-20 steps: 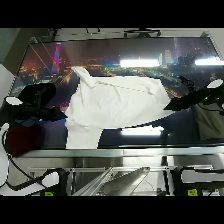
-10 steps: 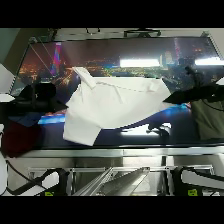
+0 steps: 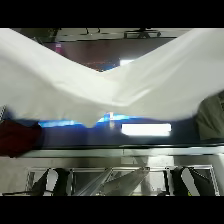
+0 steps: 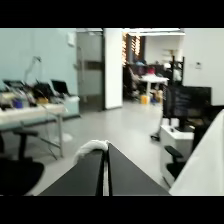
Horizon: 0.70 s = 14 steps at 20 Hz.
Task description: Fold the shirts.
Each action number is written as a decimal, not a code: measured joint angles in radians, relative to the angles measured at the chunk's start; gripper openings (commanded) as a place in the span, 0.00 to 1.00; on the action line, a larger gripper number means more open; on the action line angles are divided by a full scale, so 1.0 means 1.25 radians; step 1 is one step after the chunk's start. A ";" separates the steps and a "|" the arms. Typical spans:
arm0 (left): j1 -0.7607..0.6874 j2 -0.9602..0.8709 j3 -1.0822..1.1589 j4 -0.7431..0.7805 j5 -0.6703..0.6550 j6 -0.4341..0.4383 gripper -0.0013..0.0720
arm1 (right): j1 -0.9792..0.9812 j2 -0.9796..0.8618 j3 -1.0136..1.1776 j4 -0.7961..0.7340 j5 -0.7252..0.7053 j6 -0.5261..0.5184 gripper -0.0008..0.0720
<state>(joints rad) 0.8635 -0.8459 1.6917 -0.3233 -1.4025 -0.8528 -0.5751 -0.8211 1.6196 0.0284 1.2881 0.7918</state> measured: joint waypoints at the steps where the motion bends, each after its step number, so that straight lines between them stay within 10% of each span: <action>1: 0.059 0.003 0.033 -0.042 0.002 -0.016 0.04 | -0.016 0.031 0.016 0.002 -0.049 0.000 0.03; 6: 0.092 -0.062 0.138 0.010 -0.003 -0.065 0.04 | -0.032 0.046 0.026 -0.096 -0.110 0.082 0.03; 14: -0.429 -0.321 0.011 0.610 0.038 -0.129 0.04 | 0.176 -0.221 -0.222 -0.347 -0.113 0.127 0.03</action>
<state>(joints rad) 0.3271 -1.2472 1.7050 0.4393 -1.3556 -1.0142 -0.3546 -1.0969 1.3422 -0.4053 1.1473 0.9501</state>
